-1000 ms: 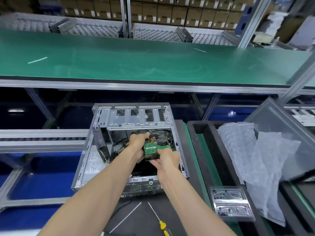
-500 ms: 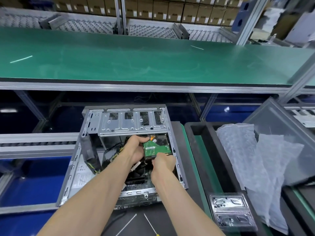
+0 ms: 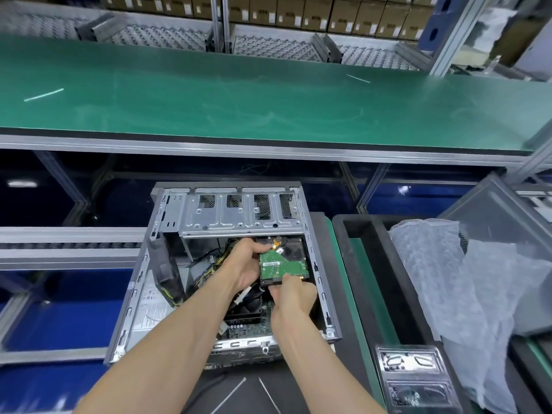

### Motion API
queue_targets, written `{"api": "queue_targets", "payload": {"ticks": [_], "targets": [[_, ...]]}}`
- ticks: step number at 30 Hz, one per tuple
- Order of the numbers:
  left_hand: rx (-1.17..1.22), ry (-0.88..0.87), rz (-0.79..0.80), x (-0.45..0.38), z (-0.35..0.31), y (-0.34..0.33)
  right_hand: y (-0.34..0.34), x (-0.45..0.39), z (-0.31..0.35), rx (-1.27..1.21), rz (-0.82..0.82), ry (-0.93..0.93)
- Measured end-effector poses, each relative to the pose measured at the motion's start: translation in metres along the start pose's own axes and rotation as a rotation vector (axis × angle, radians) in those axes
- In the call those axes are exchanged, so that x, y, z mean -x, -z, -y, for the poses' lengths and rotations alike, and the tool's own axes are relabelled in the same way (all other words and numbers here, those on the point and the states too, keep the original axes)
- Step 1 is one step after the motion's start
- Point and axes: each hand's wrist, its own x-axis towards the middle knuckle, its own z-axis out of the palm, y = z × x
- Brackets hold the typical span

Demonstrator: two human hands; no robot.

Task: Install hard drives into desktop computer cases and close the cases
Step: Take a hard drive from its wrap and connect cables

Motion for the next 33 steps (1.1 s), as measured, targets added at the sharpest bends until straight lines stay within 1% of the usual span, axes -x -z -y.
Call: {"api": "queue_targets", "payload": {"ticks": [7, 10, 14, 18, 20, 22, 23, 25, 27, 29, 31, 33], "targets": [[-0.035, -0.07, -0.051, -0.008, 0.001, -0.005, 0.002, -0.002, 0.004, -0.061, 0.038, -0.012], [-0.034, -0.112, -0.058, -0.009, 0.001, -0.004, 0.001, 0.001, 0.002, -0.116, 0.08, -0.014], [0.069, -0.112, -0.007, -0.009, 0.001, -0.001, 0.0, -0.002, 0.004, -0.158, 0.134, -0.023], [0.117, -0.099, 0.046, -0.008, 0.001, 0.003, -0.006, -0.006, 0.006, -0.117, 0.189, 0.027], [0.153, -0.092, 0.051, -0.009, 0.002, 0.004, -0.01, -0.009, 0.006, -0.132, 0.232, 0.053], [0.212, -0.094, 0.074, -0.009, 0.002, 0.004, -0.016, -0.015, 0.007, -0.131, 0.307, 0.102], [0.238, -0.103, 0.097, -0.009, 0.003, 0.004, -0.02, -0.018, 0.01, -0.114, 0.352, 0.12], [0.262, -0.125, 0.094, -0.01, 0.005, 0.005, -0.028, -0.025, 0.018, -0.067, 0.414, 0.116], [0.241, -0.15, 0.047, -0.011, 0.006, 0.007, -0.034, -0.033, 0.024, -0.016, 0.415, 0.064], [0.206, -0.165, -0.008, -0.009, 0.007, 0.005, -0.035, -0.04, 0.023, 0.008, 0.443, 0.052], [0.171, -0.167, -0.086, -0.009, 0.007, 0.0, -0.031, -0.042, 0.023, -0.01, 0.488, 0.06], [0.117, -0.162, -0.204, -0.006, 0.005, -0.007, -0.029, -0.045, 0.023, 0.016, 0.476, 0.076]]}}
